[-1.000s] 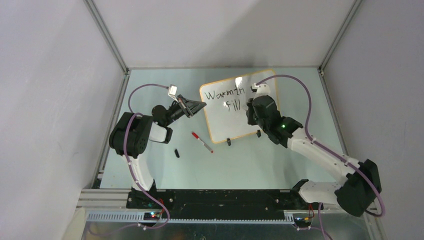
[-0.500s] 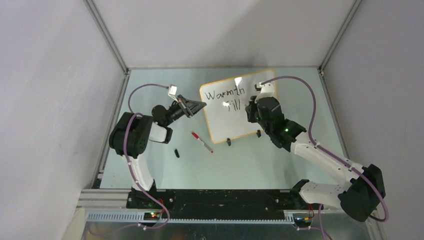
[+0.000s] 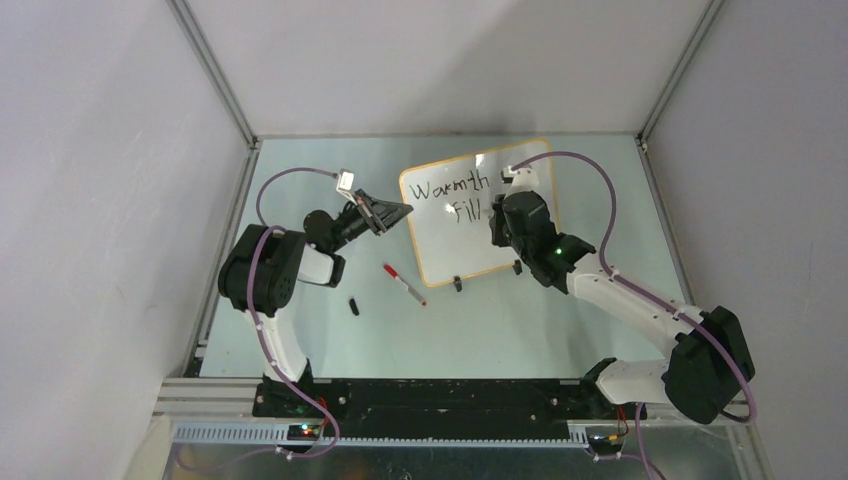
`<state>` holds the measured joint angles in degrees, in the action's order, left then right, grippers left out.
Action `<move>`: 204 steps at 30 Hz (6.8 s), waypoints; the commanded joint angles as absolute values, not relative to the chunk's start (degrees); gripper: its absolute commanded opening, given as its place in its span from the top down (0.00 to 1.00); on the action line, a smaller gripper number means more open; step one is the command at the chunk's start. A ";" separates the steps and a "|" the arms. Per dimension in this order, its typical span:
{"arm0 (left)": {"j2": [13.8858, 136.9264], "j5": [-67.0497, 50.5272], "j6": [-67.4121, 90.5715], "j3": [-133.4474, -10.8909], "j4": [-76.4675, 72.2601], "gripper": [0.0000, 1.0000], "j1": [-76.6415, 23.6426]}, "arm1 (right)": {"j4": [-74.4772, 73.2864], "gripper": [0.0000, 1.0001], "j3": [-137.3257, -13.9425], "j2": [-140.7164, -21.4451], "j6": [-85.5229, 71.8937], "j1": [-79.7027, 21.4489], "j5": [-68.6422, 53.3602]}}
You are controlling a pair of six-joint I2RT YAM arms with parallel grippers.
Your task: Write a sentence on the whiteboard
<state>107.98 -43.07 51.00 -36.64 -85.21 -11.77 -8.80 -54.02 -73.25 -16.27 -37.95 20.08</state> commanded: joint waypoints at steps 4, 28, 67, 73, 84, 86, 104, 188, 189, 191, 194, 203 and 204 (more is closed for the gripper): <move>106.63 -43.99 48.69 -36.17 -87.62 1.00 -12.05 | -7.95 1.00 -57.23 -73.83 -17.66 -36.65 19.72; 106.49 -43.99 48.60 -36.12 -87.63 1.00 -12.08 | -8.35 1.00 -60.13 -75.92 -17.13 -35.62 20.75; 106.30 -44.07 48.35 -36.04 -87.63 1.00 -12.08 | -12.03 1.00 -62.31 -78.53 -16.98 -35.30 16.38; 106.26 -44.18 48.34 -36.02 -87.63 1.00 -12.06 | -13.53 1.00 -62.31 -78.41 -17.28 -35.40 16.92; 106.21 -44.14 48.27 -36.00 -87.63 1.00 -12.13 | -15.32 1.00 -62.31 -78.05 -17.84 -35.46 20.45; 106.17 -44.16 48.28 -35.99 -87.63 1.00 -12.12 | -15.51 1.00 -62.31 -78.11 -17.87 -35.42 20.63; 106.15 -44.20 48.21 -35.97 -87.62 1.00 -12.05 | -16.60 1.00 -62.31 -77.82 -16.37 -36.67 18.20; 107.40 -46.76 49.67 -35.67 -87.63 1.00 -11.26 | -6.76 1.00 -52.94 -68.22 -16.45 -40.05 26.90; 107.88 -49.25 50.87 -37.50 -87.63 1.00 -11.04 | -6.85 1.00 -52.90 -67.92 -16.40 -39.80 26.76; 109.14 -52.06 52.86 -39.89 -87.63 1.00 -10.59 | -7.22 1.00 -52.91 -67.29 -16.21 -39.10 26.34; 110.22 -55.93 55.36 -41.92 -87.67 1.00 -10.11 | -7.45 1.00 -52.91 -66.45 -15.87 -37.21 24.67; 110.78 -56.66 57.26 -41.68 -87.62 1.00 -8.90 | -5.76 1.00 -52.95 -67.06 -15.18 -33.72 20.02; 110.94 -56.32 57.24 -41.51 -87.63 1.00 -8.89 | -5.75 1.00 -53.02 -67.41 -15.07 -33.56 19.76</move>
